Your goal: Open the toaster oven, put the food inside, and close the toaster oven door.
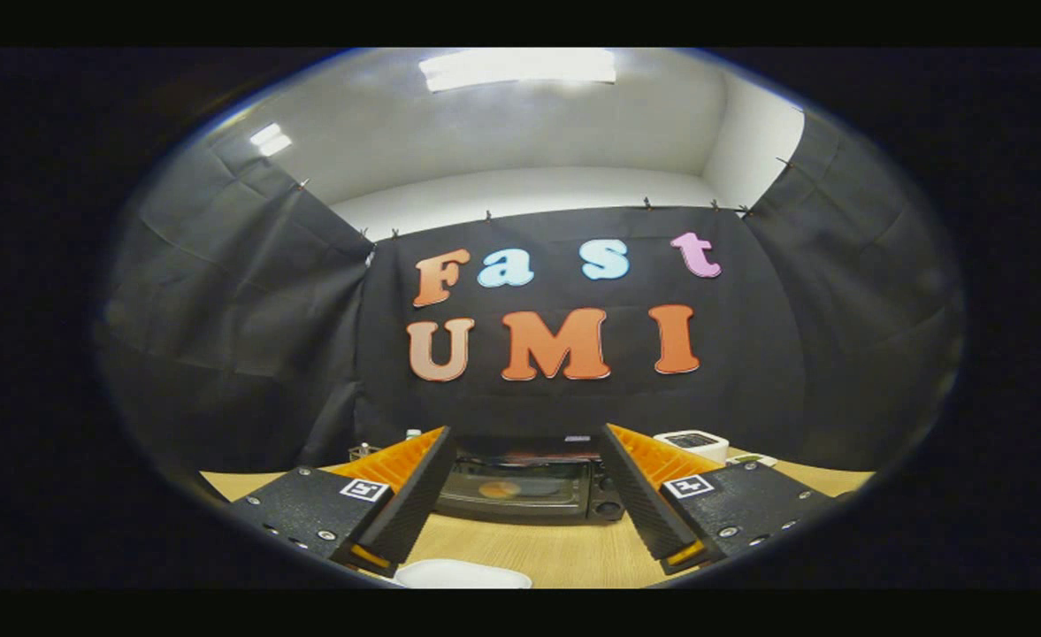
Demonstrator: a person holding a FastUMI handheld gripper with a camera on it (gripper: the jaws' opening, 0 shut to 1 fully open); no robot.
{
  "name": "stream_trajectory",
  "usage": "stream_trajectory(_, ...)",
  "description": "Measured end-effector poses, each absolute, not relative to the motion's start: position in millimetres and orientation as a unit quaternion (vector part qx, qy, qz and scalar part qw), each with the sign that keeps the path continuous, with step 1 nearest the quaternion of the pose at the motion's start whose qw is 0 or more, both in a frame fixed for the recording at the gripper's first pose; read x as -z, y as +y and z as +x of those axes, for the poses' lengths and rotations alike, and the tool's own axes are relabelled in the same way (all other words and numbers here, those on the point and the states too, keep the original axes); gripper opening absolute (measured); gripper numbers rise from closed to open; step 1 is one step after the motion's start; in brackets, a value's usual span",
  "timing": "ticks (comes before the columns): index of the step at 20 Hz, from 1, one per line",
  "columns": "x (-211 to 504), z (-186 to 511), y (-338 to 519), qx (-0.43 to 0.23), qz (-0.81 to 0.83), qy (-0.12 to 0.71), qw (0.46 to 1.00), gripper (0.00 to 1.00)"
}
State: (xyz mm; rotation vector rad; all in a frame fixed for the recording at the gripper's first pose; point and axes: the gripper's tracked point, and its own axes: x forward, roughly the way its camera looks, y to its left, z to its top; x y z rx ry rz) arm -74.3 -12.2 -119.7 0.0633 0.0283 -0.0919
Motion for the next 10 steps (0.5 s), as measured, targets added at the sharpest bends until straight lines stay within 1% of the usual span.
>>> stream_trajectory(10, 129.0, -65.2, -10.4, 0.059, 0.039, 0.029, 0.997, 0.97)
